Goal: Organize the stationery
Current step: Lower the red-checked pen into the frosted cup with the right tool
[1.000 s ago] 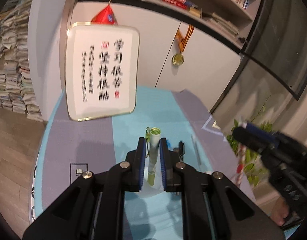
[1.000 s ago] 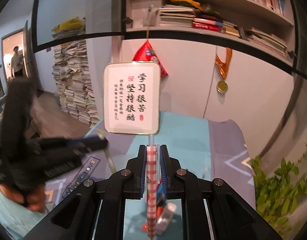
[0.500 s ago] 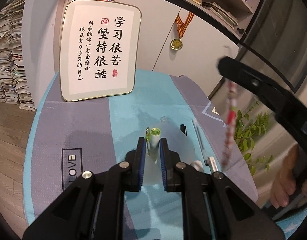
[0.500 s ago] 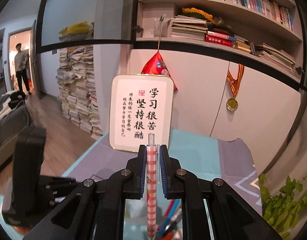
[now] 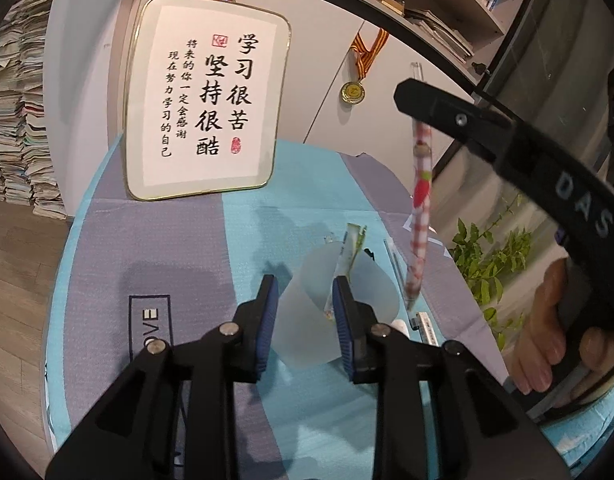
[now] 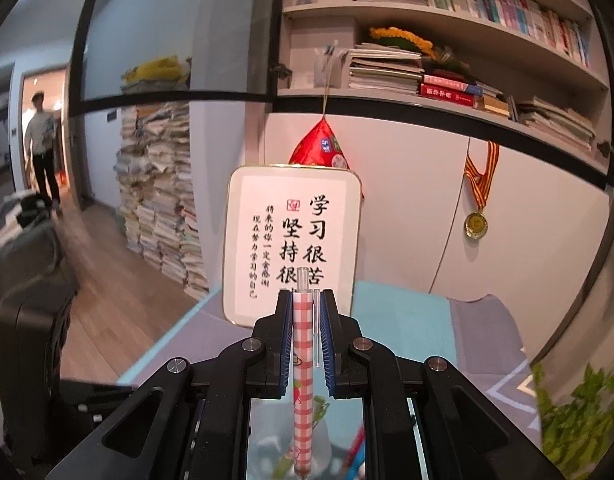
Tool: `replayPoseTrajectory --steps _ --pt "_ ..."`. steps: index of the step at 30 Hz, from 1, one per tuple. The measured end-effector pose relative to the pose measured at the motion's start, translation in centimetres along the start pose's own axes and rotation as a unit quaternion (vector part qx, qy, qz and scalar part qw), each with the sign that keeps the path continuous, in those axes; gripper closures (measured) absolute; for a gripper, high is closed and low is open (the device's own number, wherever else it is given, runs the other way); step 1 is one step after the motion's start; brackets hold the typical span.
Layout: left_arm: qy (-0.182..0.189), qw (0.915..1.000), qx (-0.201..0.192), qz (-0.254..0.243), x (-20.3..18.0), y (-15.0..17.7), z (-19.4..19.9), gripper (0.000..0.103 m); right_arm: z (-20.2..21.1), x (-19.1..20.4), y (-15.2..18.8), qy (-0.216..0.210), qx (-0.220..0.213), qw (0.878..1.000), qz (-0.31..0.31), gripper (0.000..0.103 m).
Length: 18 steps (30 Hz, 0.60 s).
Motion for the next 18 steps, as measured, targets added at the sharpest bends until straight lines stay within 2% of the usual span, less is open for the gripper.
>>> replayPoseTrajectory --steps 8,18 --pt "0.003 1.0000 0.000 0.001 0.6 0.2 -0.1 0.077 -2.4 -0.9 1.1 0.004 0.017 1.000 -0.026 0.089" --pt "0.003 0.9999 0.003 0.015 1.4 0.3 -0.6 0.077 -2.9 -1.9 3.0 0.015 0.051 0.998 -0.033 0.089"
Point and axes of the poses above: each gripper's, at about its wrist camera, not at the fingertips, and z roughly against the way its jaws point, x to its left, y to its underside, the point moved 7 cm from there along -z, roughly the way its jaws point, and after that the axes turned 1 degree about -z, right-handed, at the moved point
